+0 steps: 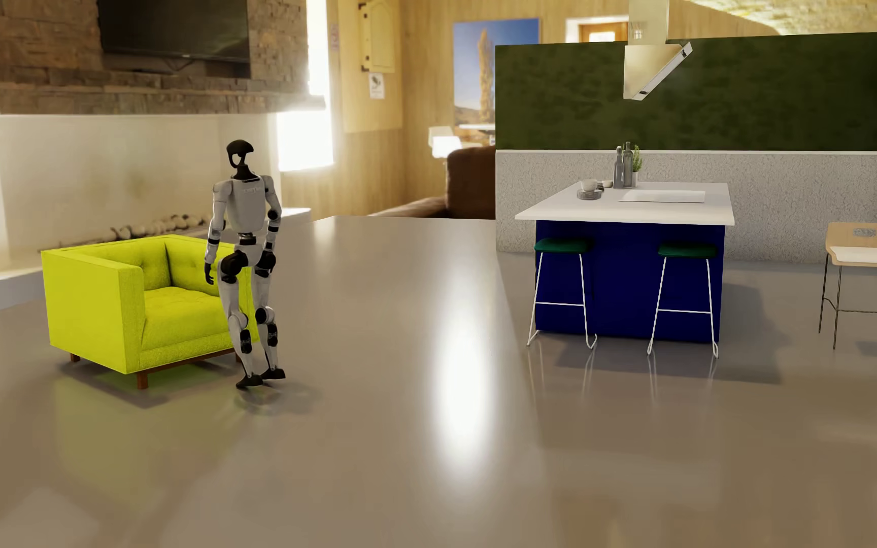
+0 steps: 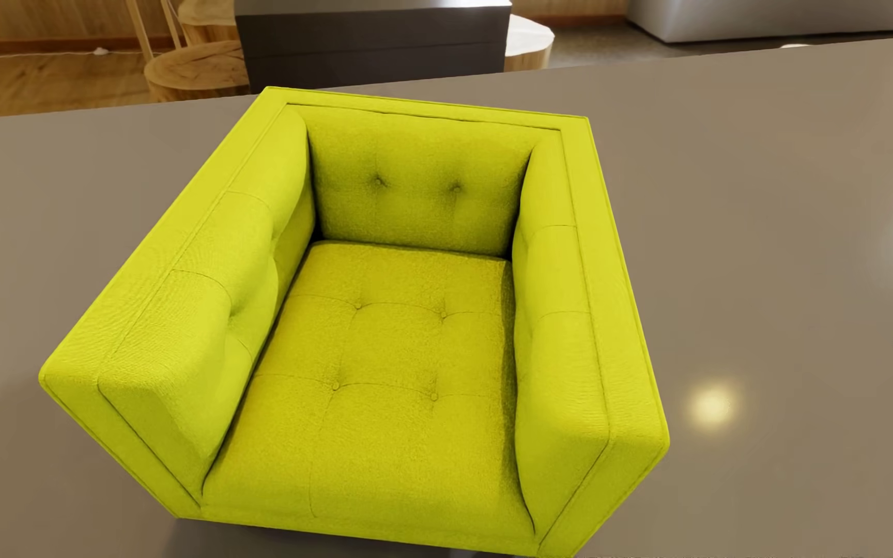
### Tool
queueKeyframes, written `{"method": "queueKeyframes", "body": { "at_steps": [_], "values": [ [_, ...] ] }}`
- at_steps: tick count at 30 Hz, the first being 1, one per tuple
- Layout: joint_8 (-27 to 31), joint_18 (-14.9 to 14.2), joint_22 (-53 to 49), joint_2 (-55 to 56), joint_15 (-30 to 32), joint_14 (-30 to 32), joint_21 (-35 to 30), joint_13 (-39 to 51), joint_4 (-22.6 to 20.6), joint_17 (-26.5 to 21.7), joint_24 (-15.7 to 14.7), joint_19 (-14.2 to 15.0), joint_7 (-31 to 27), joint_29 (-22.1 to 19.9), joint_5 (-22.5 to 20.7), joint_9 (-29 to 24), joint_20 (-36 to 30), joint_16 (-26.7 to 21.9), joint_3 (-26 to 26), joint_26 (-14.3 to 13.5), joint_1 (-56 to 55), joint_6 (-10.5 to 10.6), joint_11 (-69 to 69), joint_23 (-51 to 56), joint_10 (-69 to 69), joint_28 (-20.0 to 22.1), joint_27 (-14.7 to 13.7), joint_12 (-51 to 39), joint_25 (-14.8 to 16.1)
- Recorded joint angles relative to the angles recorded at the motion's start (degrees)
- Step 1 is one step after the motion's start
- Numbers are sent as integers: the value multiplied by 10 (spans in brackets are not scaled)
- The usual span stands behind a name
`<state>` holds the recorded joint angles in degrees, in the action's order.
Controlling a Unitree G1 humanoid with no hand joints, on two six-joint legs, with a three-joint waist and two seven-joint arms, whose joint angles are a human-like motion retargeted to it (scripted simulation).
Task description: Stand still
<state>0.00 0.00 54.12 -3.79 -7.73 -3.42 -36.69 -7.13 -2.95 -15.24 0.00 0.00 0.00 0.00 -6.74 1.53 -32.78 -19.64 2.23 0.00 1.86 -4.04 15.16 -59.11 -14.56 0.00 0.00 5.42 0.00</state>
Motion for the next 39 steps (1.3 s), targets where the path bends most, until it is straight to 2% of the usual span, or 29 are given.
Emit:
{"method": "queueKeyframes", "body": {
  "at_steps": [15, 39],
  "values": [
    [0, 0, 1, -1, 1, 1, -21, -2, 4, -5, 0, 0, 0, 0, -6, 3, -17, 3, -11, 0, 4, 0, 1, -3, 2, 0, 0, -9, 0],
    [0, 0, 2, -6, 11, -7, -22, -1, 2, 0, 0, 0, 0, 0, -4, 4, -23, 2, 6, 0, 14, 5, -12, -1, 16, 0, 0, -5, 0]
  ]
}}
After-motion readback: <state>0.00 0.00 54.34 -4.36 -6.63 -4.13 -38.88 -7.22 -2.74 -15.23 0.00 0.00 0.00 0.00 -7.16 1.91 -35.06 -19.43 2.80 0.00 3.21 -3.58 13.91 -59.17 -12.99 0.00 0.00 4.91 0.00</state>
